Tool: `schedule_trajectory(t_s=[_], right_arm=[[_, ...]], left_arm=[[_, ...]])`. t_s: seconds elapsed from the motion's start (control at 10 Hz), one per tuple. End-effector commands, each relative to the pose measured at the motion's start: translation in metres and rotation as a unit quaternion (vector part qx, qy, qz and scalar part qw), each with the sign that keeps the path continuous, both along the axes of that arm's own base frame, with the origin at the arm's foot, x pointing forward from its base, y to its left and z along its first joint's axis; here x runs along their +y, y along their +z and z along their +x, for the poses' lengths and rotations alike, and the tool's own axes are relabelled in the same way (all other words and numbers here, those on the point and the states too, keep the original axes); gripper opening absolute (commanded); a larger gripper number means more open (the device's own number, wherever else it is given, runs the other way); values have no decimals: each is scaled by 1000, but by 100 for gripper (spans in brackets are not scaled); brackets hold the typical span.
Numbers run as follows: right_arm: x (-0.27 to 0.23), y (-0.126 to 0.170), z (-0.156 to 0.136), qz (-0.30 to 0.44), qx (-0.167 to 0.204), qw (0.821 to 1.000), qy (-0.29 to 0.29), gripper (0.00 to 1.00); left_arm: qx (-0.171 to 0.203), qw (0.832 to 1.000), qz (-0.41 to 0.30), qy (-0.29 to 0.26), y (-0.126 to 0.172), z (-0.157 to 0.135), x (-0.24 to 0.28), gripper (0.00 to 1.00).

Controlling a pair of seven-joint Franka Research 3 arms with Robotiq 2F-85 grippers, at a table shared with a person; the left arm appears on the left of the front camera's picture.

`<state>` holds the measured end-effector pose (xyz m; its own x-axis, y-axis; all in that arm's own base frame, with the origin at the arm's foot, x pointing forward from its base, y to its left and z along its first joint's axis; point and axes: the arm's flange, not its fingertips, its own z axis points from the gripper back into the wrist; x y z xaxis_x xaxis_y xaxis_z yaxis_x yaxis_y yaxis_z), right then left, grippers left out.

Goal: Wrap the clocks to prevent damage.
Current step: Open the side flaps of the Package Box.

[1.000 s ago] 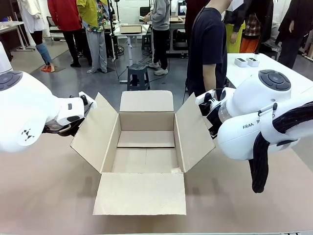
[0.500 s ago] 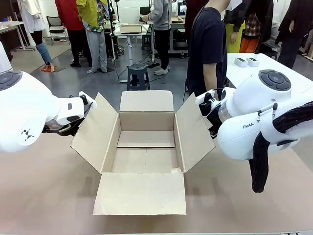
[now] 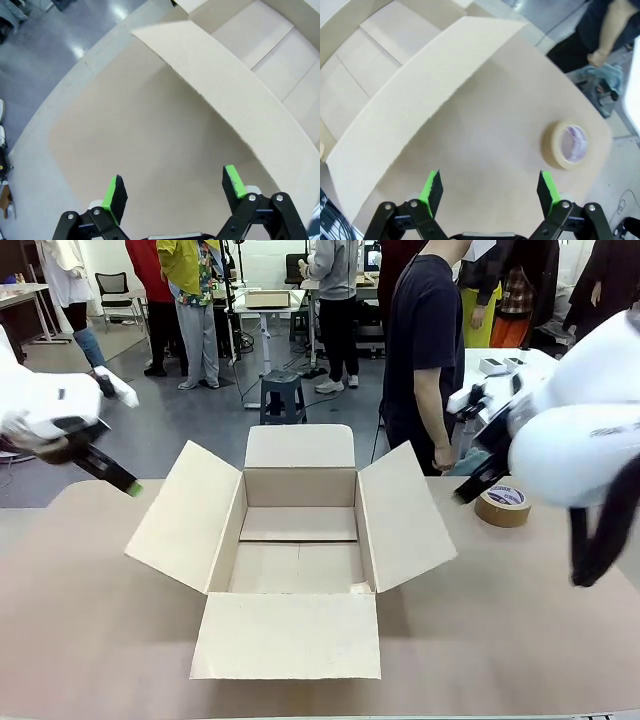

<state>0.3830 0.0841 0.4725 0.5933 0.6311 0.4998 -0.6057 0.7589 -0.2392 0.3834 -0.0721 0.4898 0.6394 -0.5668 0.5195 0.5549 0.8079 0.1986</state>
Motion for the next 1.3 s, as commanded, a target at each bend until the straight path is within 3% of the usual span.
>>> schedule_trajectory(t_s=[0.0, 0.2, 0.3, 0.7, 1.0, 1.2], right_arm=[[-5, 50, -25, -27, -16, 999, -10, 100], [-1, 72, -48, -52, -4, 998, -18, 100], [-16, 56, -25, -19, -22, 1000, -8, 100], [-15, 67, -33, -25, -18, 999, -10, 100], [4, 148, -32, -8, 47, 999, -16, 100], [5, 185, -32, -11, 69, 997, -34, 100]], left_arm=[[-15, 1000, 22, -13, 43, -19, 4, 100], [-9, 1000, 23, -16, 60, -43, -2, 100], [-17, 1000, 9, -8, 50, -22, 7, 100], [-12, 1000, 12, -10, 57, -28, 6, 100], [110, 991, -35, -68, 154, -18, 1, 100], [140, 989, -23, -40, 194, -7, 5, 100]])
